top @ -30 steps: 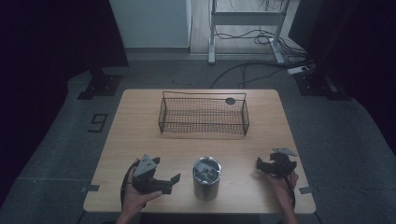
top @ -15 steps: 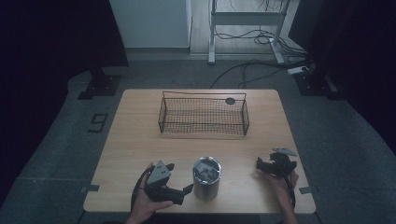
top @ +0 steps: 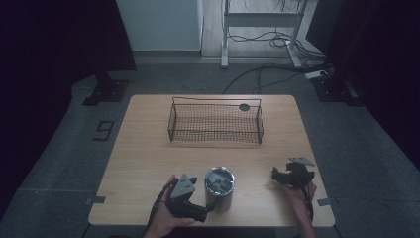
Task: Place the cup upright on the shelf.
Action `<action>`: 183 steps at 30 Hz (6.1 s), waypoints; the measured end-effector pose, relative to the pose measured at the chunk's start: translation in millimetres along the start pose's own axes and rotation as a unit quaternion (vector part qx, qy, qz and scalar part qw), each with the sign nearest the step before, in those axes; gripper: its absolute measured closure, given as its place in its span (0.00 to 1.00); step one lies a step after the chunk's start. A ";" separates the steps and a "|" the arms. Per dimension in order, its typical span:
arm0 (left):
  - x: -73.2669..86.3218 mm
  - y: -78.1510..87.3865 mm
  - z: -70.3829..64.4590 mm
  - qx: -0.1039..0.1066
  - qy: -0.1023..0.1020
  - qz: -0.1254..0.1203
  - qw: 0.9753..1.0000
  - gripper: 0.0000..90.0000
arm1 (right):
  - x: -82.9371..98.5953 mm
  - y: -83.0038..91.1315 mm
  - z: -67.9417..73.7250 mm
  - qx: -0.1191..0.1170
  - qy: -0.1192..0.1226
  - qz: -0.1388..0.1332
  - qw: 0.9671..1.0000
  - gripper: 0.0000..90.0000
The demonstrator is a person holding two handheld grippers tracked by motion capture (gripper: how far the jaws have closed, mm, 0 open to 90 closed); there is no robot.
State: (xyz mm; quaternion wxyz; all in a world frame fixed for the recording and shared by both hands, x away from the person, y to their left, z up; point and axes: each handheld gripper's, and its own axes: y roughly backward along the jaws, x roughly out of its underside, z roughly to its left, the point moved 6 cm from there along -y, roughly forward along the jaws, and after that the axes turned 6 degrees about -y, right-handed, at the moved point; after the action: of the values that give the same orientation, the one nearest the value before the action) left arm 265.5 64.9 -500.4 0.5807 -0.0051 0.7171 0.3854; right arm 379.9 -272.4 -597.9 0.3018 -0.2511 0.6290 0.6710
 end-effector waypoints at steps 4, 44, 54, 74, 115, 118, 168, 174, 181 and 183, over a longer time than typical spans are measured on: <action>-2.5 -6.7 -1.8 0.001 -0.003 -0.002 1.000 0.00 | 0.1 0.1 0.1 0.000 0.000 0.000 1.000 0.03; -17.6 -48.4 -8.0 -0.025 -0.028 -0.015 0.999 0.04 | 0.0 0.3 0.1 0.000 -0.001 -0.001 1.000 0.03; -19.8 -47.4 -3.2 -0.032 -0.027 -0.013 0.999 0.04 | -0.1 0.5 0.1 0.001 0.001 -0.001 1.000 0.04; -52.4 -29.9 30.5 -0.056 -0.012 -0.025 0.998 0.04 | 0.0 0.6 0.3 -0.001 -0.001 -0.001 1.000 0.04; -105.5 -15.1 87.5 -0.097 -0.005 -0.041 0.994 0.04 | -0.2 0.7 0.4 -0.001 0.001 -0.003 1.000 0.05; -110.6 -14.5 90.4 -0.099 -0.004 -0.046 0.994 0.04 | -0.2 0.7 0.4 -0.001 0.001 -0.003 1.000 0.05; -162.2 -19.2 166.8 -0.141 0.023 -0.060 0.988 0.05 | -1.0 0.0 0.8 -0.002 0.002 -0.004 1.000 0.06; -165.3 -23.4 181.2 -0.149 0.029 -0.059 0.987 0.05 | -0.9 0.0 0.9 -0.002 0.001 -0.004 1.000 0.06; -165.1 -33.7 195.6 -0.149 0.039 -0.057 0.986 0.05 | -1.0 0.0 0.8 -0.002 0.002 -0.005 1.000 0.06; -163.1 -39.0 200.6 -0.149 0.043 -0.049 0.987 0.05 | -1.0 0.0 0.8 -0.002 0.002 -0.005 1.000 0.06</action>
State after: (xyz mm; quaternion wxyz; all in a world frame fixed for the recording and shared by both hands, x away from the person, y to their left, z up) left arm 502.6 77.7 -391.0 0.5602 -0.1432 0.6747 0.4588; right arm 380.5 -271.8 -597.2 0.3031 -0.2561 0.6271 0.6703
